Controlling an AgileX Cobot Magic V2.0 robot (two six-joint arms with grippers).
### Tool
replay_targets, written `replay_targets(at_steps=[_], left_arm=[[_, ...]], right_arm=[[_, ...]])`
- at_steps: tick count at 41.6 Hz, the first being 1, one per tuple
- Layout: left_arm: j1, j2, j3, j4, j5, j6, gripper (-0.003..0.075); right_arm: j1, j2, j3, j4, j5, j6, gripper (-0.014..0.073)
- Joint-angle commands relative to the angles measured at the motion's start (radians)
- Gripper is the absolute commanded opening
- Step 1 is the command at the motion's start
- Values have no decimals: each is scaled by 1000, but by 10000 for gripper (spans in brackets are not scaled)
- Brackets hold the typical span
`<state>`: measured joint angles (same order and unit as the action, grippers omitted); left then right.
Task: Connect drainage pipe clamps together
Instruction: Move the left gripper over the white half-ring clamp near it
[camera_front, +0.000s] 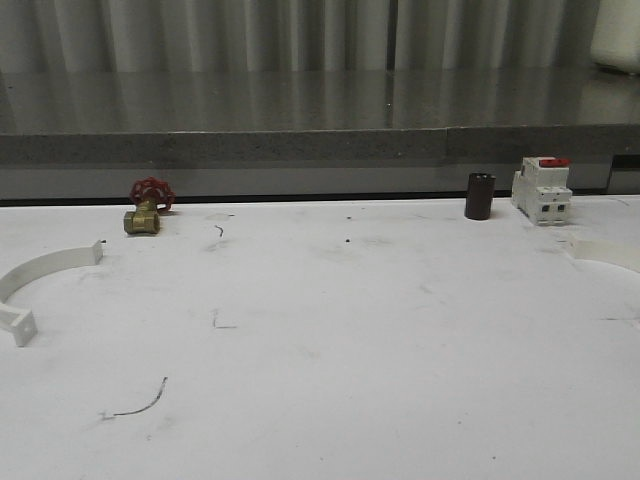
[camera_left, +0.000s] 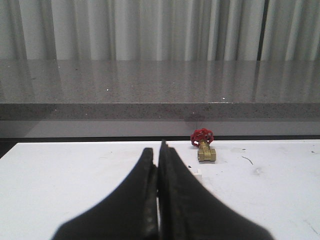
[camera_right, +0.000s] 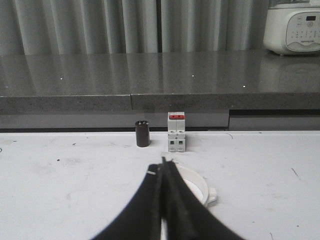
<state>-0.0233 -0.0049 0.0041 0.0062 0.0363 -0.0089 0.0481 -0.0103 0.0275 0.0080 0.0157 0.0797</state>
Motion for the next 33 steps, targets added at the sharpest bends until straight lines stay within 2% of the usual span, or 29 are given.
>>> replay_targets(at_steps=[1,26,33], left_arm=[[-1,-9,23,-6,-86,-4,-20],[-1,-9,23,-6,-88,-4,-20],[-1,-9,3,-12,-160,-4,-20]], right_arm=[[-5,-16,-5,-8,-81,-2,-69],[-5,-16,-5,-8,-95,-2,-69],[-5,-16,-27,-8,-92,-2,-69]])
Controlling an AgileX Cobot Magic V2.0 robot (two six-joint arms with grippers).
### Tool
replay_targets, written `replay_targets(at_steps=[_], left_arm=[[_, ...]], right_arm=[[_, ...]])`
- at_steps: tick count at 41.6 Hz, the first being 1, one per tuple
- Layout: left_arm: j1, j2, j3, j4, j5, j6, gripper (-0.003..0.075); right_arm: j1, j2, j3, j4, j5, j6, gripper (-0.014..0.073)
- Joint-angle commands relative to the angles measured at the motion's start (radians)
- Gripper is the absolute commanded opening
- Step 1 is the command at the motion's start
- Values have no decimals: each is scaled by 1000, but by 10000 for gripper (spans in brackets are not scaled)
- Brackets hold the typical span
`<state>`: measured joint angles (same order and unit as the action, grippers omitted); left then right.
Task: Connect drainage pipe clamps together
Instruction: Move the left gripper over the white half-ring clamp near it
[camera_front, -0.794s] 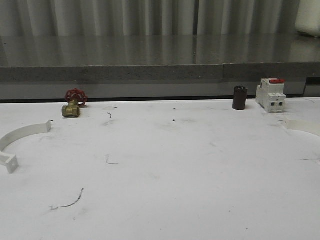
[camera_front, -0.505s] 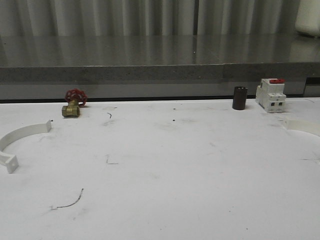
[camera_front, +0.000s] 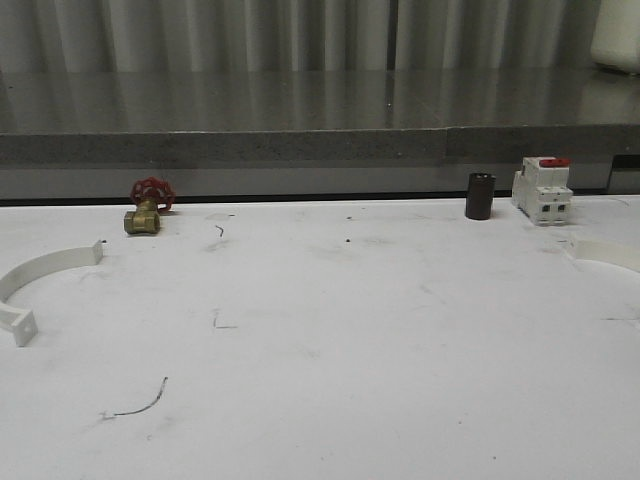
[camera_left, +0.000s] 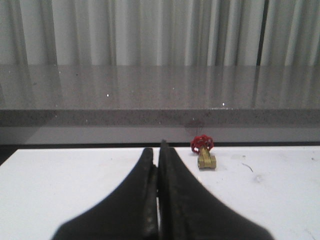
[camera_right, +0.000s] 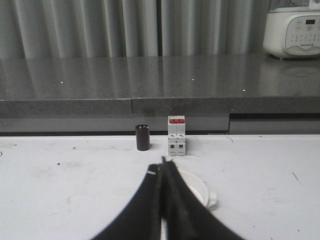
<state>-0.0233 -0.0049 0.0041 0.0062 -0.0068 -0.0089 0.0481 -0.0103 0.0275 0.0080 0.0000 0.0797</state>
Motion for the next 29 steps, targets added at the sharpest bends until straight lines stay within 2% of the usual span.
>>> replay_targets(at_steps=[1,7,14,24,29], left_arm=[[-1,-9,-8,-12,-113,-4,-20],[-1,-7,-152,-12,-42,-4,-20],[-1,68,-373,-12,126,-4,-20],[-1,292,-670,-12,373,-4,-20],[-1,394,-717,-12,447,-4,-20]], right_arm=[[-5,-16,-38,-3,-67,-2,-69],[-5,-16,-179,-8,60,-2,-69],[-5,22,-381,-8,212,-2,-69],[-5,219,-642,-22,396,-2,-69],[-5,343,-709,-22,504,-2,-69]])
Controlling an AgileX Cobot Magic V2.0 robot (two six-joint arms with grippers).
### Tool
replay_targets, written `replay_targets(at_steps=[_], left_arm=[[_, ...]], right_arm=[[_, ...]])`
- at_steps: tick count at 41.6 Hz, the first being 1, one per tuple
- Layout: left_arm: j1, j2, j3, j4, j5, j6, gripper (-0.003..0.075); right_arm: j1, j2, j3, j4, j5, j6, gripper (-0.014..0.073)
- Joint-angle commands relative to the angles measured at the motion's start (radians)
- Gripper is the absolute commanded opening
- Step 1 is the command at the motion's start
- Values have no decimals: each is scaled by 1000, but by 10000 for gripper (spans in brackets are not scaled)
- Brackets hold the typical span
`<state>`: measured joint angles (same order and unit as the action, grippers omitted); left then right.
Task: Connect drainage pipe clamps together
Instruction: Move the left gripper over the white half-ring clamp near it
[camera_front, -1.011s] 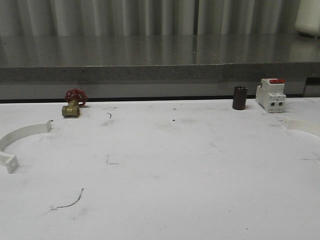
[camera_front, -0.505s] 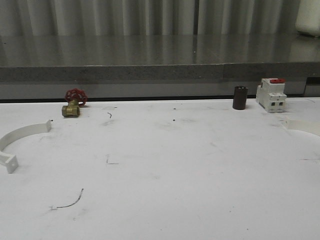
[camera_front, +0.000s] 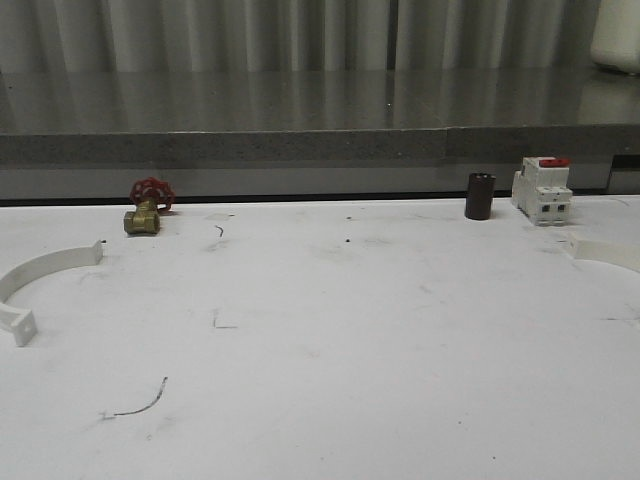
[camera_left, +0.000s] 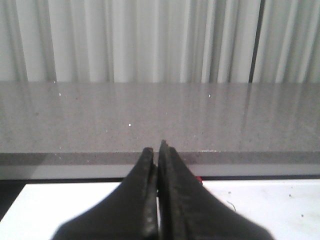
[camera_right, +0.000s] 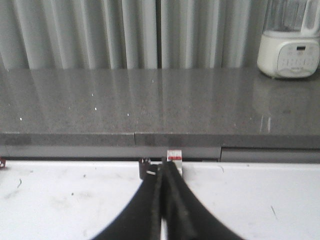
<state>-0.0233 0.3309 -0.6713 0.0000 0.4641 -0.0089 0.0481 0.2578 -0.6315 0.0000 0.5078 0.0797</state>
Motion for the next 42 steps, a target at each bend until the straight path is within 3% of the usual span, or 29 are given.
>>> replay_targets(at_steps=[1,9,20,23,26,31,34,38,42], left_arm=[[-1,73,-38,-6,-18,-4,-20],[-1,185,-10,-6,31,-4,-20],[-1,274,1,-6,35,-4,-20],[-1,294,1,-6,35,-4,-20],[-1,315,1,6,35,-4,-4],[-1,354,1,30,35,-4,130],[-1,378,1,38,31,-4,255],[-1,420,1,33,20,-4,411],[-1,473,-22,0,20,-4,451]], right_arm=[[-5,99,-50,-14,10,-2,-69],[-5,260,-49,-14,117,-2,-69],[-5,387,-49,-20,133,-5,-60],[-5,407,-49,-25,134,-9,-4],[-5,426,-49,-26,141,-10,125],[-5,455,-49,-26,141,-10,354],[-5,464,-49,-25,141,-10,429],[-5,464,-49,-25,141,-10,445],[-5,464,-49,-25,141,-10,445]])
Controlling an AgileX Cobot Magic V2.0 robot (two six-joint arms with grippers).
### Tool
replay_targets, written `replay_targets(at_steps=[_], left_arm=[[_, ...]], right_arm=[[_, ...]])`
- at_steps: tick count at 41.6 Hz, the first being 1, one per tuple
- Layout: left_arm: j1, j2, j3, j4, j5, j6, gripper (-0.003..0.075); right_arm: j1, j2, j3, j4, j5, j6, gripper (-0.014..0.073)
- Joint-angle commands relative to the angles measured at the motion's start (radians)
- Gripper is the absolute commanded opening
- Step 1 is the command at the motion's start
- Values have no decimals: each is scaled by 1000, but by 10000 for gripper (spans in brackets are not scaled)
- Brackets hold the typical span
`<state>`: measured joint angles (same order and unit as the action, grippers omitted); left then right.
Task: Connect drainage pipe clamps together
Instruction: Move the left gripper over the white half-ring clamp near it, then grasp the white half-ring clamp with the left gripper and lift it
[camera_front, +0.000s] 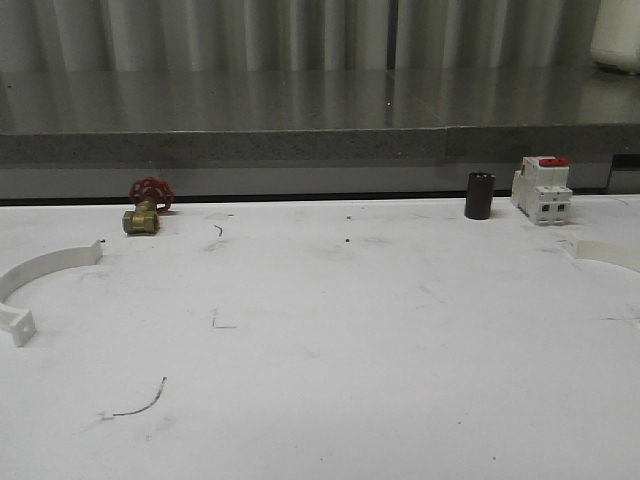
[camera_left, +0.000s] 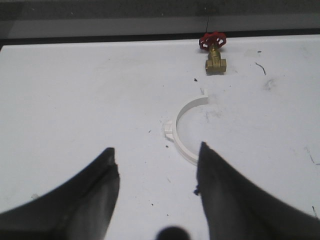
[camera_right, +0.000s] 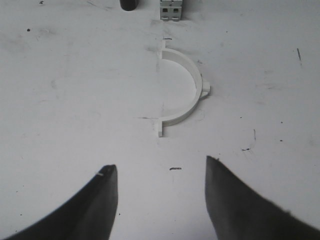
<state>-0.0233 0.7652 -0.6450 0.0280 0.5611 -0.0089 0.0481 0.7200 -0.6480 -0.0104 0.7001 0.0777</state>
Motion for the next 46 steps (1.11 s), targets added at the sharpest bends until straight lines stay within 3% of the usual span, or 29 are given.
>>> replay_targets(at_steps=[1,28,46], left_arm=[[-1,62,-56,-33,-78,-4,449],[-4,721,-426,-44,12,-4,438],[-4,996,-525,-48,17,-4,438]], right_arm=[[-5,0,-33,-15,-51,-8,445],[-5,0,-33,-15,-51,-8,445],[-5,0,-33,-15,-51,-8,445]])
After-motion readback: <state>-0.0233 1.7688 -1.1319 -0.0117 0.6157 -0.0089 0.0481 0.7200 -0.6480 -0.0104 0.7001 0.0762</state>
